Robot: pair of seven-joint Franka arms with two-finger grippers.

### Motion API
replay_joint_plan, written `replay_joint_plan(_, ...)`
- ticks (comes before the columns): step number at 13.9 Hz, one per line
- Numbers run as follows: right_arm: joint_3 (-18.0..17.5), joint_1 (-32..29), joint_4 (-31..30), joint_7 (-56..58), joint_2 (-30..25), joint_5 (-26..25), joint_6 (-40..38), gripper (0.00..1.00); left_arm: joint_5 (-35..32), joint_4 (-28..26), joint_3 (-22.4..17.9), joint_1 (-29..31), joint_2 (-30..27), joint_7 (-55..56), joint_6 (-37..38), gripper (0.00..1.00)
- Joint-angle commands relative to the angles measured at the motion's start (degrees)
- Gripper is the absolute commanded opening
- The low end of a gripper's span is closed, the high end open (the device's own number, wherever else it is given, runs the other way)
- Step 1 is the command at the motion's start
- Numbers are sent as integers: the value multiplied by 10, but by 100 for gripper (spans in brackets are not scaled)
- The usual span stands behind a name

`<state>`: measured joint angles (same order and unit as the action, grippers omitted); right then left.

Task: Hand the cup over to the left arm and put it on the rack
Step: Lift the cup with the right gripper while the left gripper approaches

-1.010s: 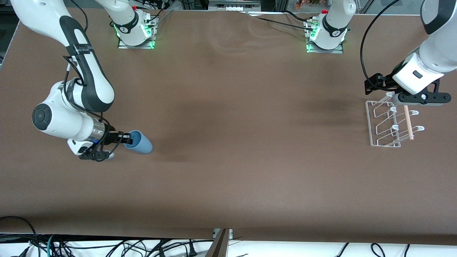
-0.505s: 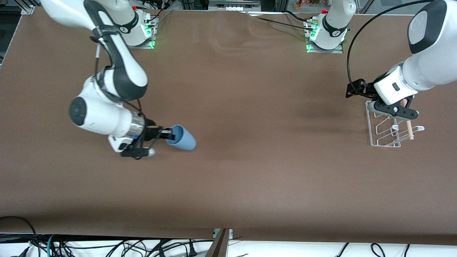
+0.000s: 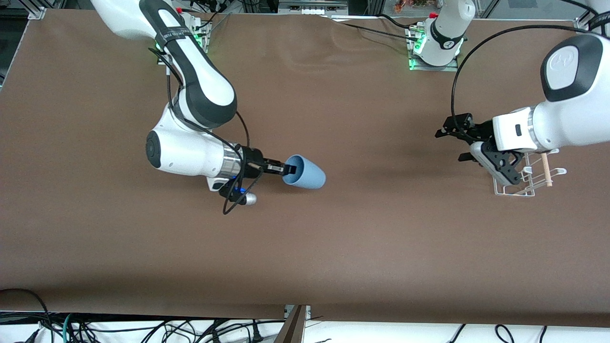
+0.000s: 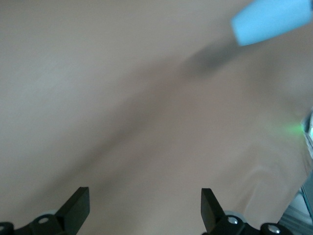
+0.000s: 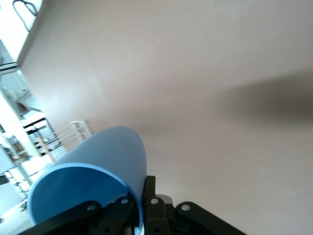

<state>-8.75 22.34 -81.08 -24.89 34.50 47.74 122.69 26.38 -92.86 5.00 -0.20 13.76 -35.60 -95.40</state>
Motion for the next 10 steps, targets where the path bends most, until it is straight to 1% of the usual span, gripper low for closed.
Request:
replay_joint_plan(1,4,36,40,-58,16,21,19,0,41,43,0,-5,51,-103,-19,100)
replay_joint_plan(3,4,59,60,-110,24,21,43,0,57,43,18,-9,65,-170,-68,100)
replay_joint_plan(5,3,76,78,-153,33,25,55,0,68,42,48,-13,72,-197,-114,100)
replay_joint_plan(7,3,84,84,-163,35,51,69,0,68,34,84,-21,72,-212,-169,100)
replay_joint_plan(9,4,96,85,-165,35,79,78,0,68,34,91,-33,72,-262,-193,100)
replay_joint_plan(10,4,100,85,-166,35,82,88,0,68,34,92,-35,72,-299,-194,100)
